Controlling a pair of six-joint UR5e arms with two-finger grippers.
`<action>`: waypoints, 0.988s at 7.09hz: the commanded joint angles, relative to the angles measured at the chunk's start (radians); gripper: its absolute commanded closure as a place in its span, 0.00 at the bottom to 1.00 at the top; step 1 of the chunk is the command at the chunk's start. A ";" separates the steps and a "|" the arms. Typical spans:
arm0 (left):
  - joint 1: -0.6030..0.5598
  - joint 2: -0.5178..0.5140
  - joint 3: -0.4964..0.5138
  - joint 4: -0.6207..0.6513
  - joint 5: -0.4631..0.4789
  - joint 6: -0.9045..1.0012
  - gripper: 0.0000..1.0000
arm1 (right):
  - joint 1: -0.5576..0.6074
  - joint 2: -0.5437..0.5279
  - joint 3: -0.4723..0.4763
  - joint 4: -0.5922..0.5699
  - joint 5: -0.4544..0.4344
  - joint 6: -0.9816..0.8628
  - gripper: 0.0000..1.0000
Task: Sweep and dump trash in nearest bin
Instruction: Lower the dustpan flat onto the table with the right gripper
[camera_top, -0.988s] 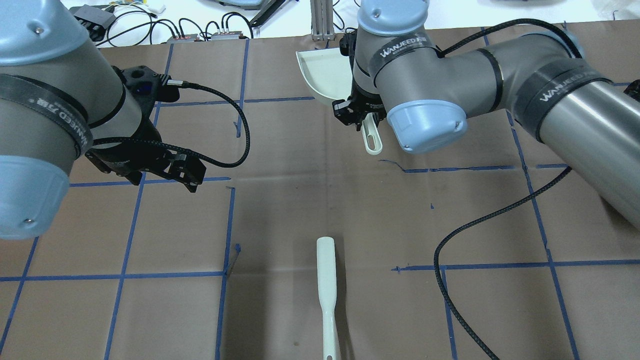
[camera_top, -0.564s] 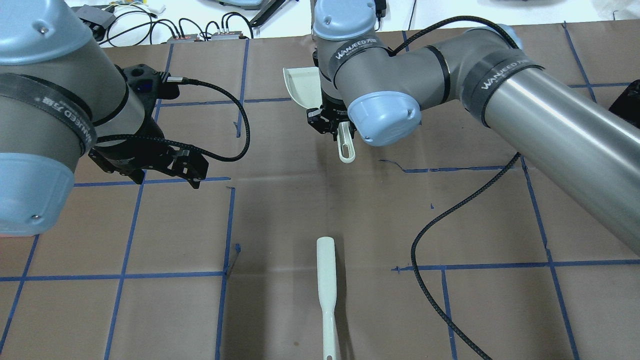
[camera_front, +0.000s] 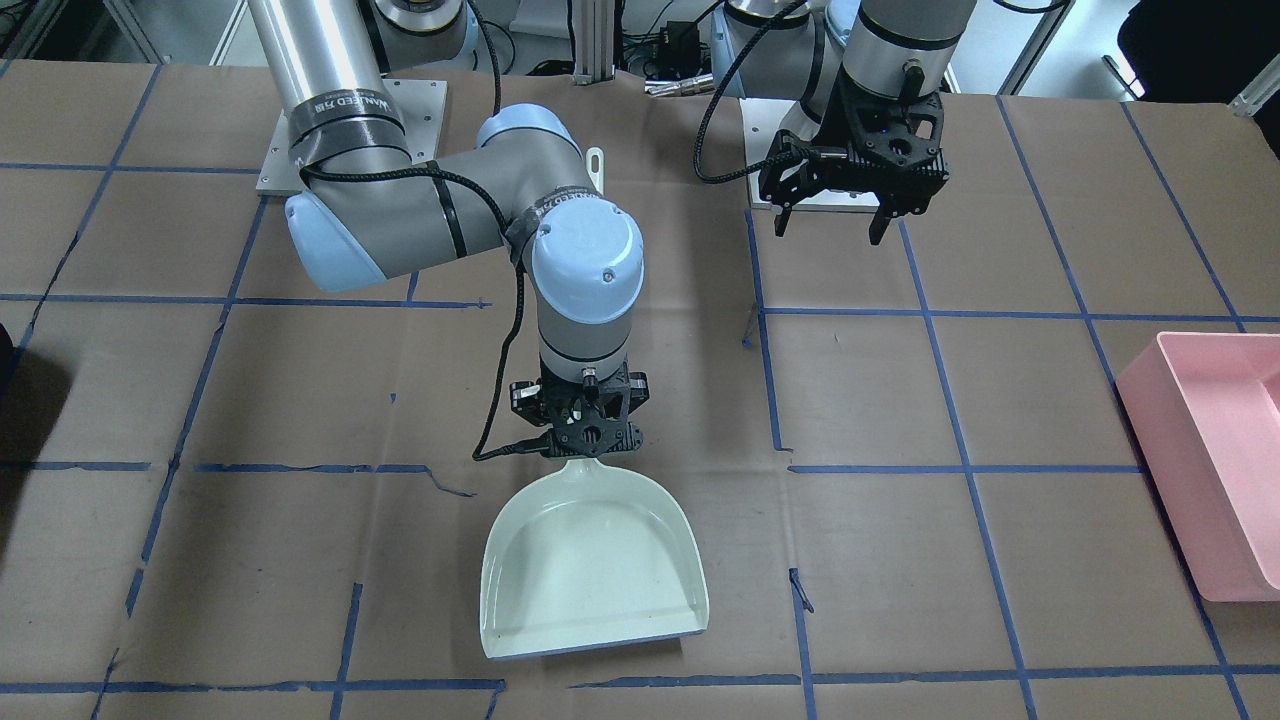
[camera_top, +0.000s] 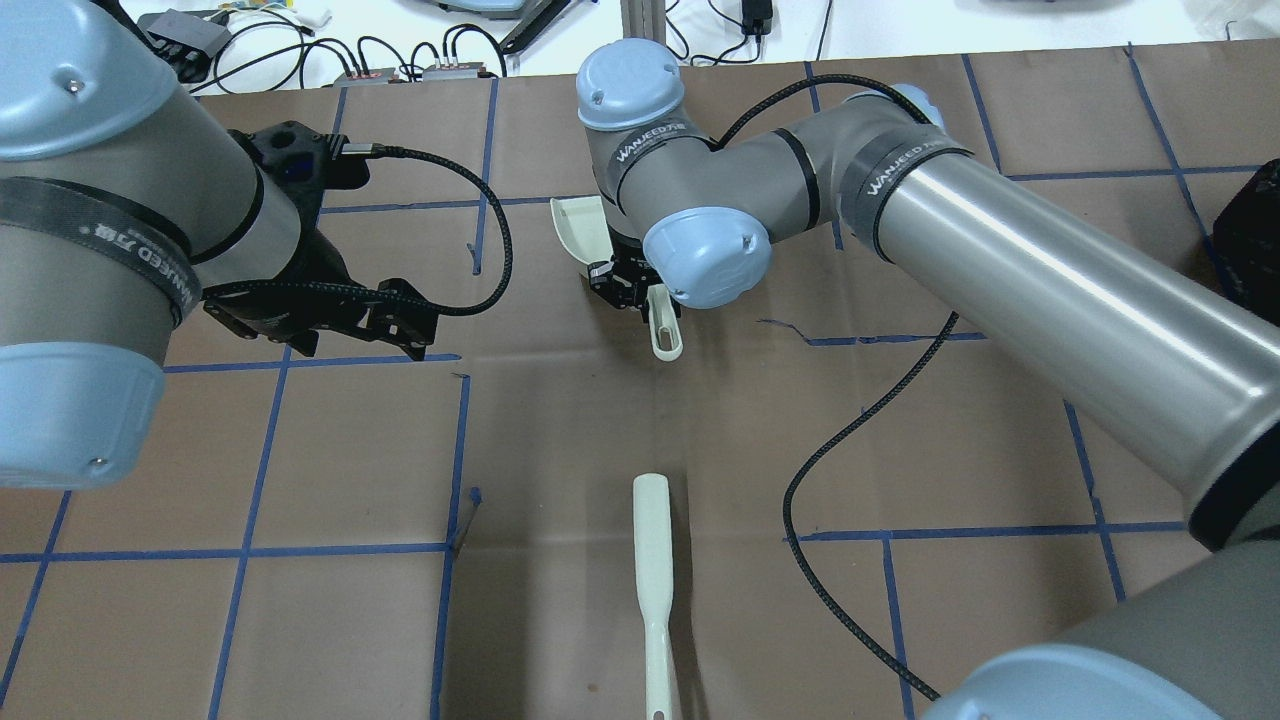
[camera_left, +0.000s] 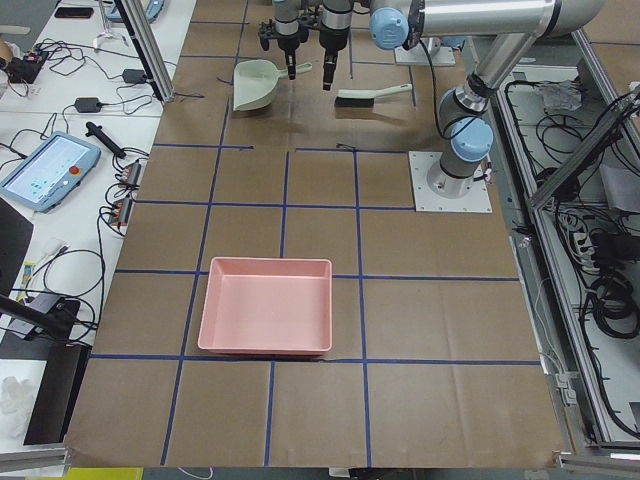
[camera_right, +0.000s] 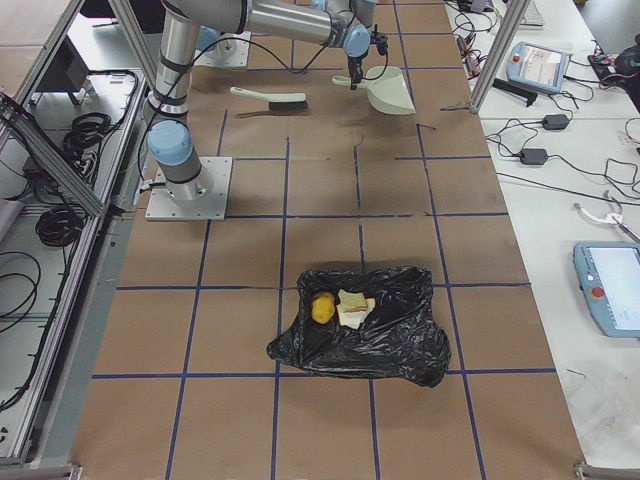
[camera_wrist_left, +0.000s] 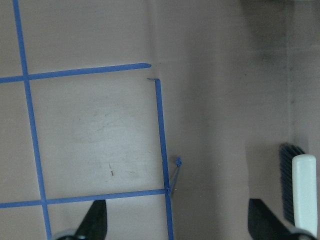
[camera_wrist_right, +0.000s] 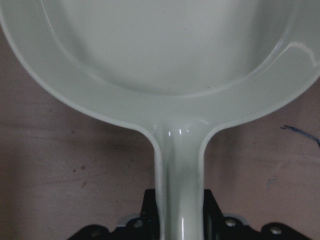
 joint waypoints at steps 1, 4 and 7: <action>0.000 0.008 -0.004 0.008 0.005 0.010 0.01 | 0.000 0.038 -0.024 -0.002 0.001 0.010 0.98; 0.000 0.004 0.004 -0.004 0.005 0.013 0.01 | -0.003 0.089 -0.067 -0.002 -0.008 0.056 0.98; 0.005 -0.009 0.024 -0.017 0.026 0.021 0.01 | -0.004 0.092 -0.067 -0.010 0.002 0.049 0.97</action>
